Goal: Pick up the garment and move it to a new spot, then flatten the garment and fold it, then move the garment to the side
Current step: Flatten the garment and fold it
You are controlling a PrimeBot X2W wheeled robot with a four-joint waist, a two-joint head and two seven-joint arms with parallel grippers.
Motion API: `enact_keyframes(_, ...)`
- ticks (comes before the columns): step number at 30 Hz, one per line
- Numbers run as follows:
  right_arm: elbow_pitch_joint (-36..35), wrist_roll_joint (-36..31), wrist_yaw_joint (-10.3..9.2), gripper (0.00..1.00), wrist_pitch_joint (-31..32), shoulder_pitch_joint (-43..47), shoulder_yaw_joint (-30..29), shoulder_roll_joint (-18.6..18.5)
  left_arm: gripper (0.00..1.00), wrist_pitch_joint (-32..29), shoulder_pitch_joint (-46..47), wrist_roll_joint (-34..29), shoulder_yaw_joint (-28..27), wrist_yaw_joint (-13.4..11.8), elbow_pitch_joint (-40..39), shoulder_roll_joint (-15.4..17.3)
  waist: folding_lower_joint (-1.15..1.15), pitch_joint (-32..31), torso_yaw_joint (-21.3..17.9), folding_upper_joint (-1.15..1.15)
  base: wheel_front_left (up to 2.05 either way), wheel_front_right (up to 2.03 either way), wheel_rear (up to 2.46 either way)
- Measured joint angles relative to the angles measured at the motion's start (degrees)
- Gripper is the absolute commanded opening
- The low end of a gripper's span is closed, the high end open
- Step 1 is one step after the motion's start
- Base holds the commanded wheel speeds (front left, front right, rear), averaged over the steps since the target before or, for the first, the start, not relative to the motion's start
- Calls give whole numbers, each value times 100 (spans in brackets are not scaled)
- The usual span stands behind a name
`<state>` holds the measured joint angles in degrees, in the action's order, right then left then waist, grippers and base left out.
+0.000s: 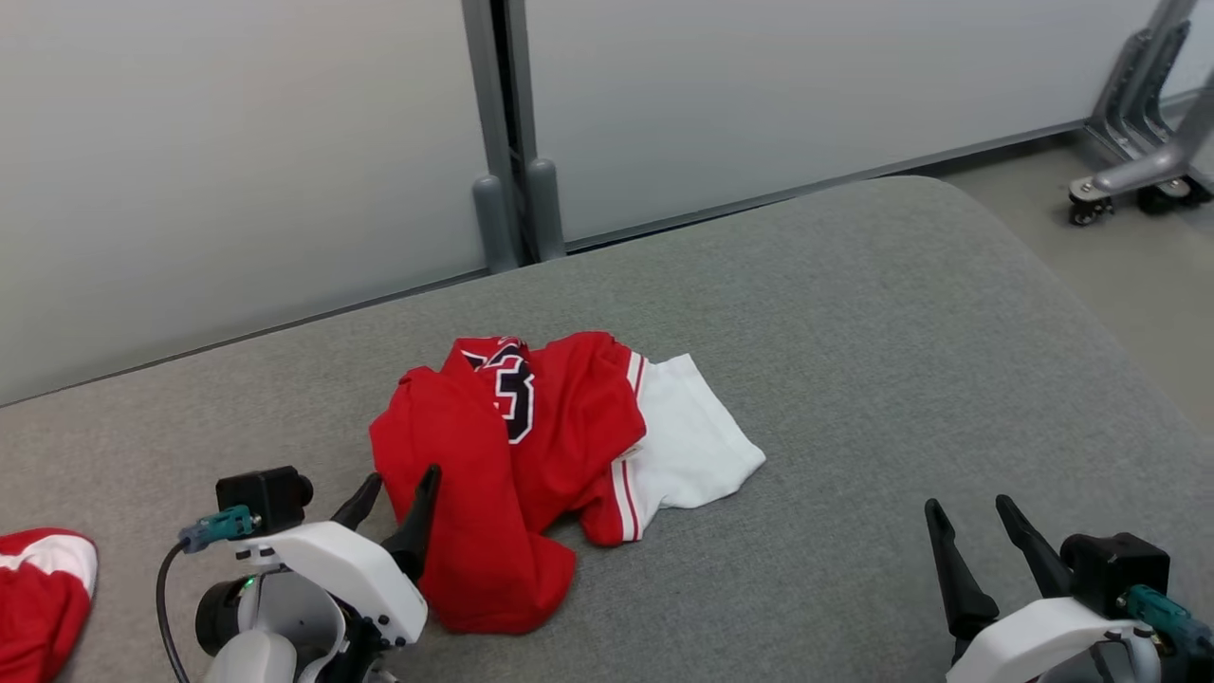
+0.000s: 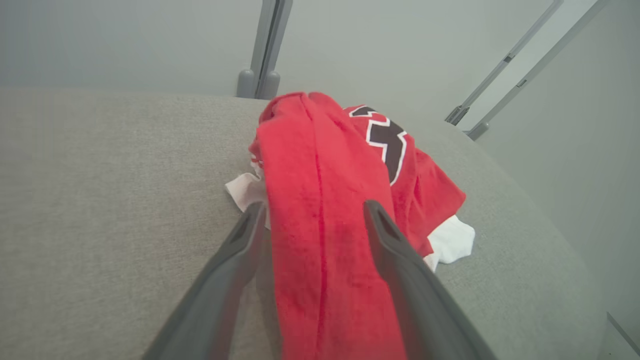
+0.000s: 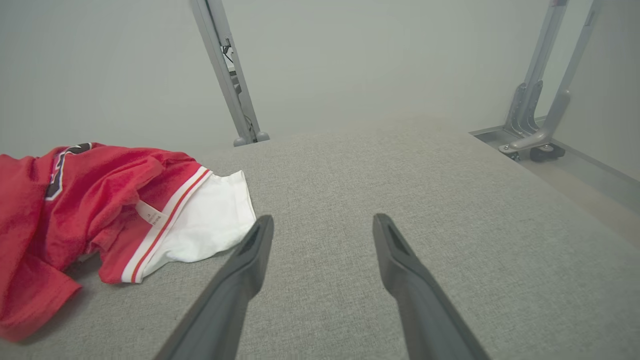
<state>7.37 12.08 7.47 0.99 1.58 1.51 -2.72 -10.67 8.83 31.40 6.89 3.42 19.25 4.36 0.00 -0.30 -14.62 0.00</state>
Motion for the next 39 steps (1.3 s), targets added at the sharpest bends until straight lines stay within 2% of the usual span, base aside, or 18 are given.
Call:
enact_keyframes(4, 38, 13, 0, 100, -46, 0, 0, 0, 100, 18, 168, -52, -133, -312, 167, 53, 0, 97, -228, 0, 0, 0, 0)
enact_keyframes(6, 51, 19, 0, 100, -52, -2, 4, 0, 100, 35, 194, -48, -146, -345, 215, 52, 0, 134, -289, 0, 0, 0, 0)
enact_keyframes(7, 56, 26, 0, 100, -53, -3, 9, 2, 85, 35, 203, -34, -147, -343, 230, 48, 0, 146, -307, 0, 0, 0, 0)
enact_keyframes(9, 74, 51, 0, 100, -60, -5, 12, -1, 0, 47, 216, -63, -133, -350, 247, 67, 0, 156, -316, 0, 0, 0, 0)
enact_keyframes(17, 127, 110, 0, 100, -113, -85, 88, 1, 0, 401, 689, -182, -52, -246, 14, 145, 0, 154, -238, 0, 0, 0, 0)
enact_keyframes(31, 143, 44, 0, 100, -102, -118, 116, 1, 0, 756, 3627, -1029, 880, 168, -683, 134, 0, 38, -218, 0, 0, 0, 0)
enact_keyframes(35, 120, 37, 0, 100, -97, -94, 81, -2, 0, 722, 3779, -905, 1306, 257, -583, -40, 0, 37, -173, 0, 0, 0, 0)
enact_keyframes(39, 105, 37, 0, 100, -55, -79, 100, 2, 0, 609, 3329, -498, 1956, 303, -258, -134, 0, 58, -64, 0, 0, 0, 0)
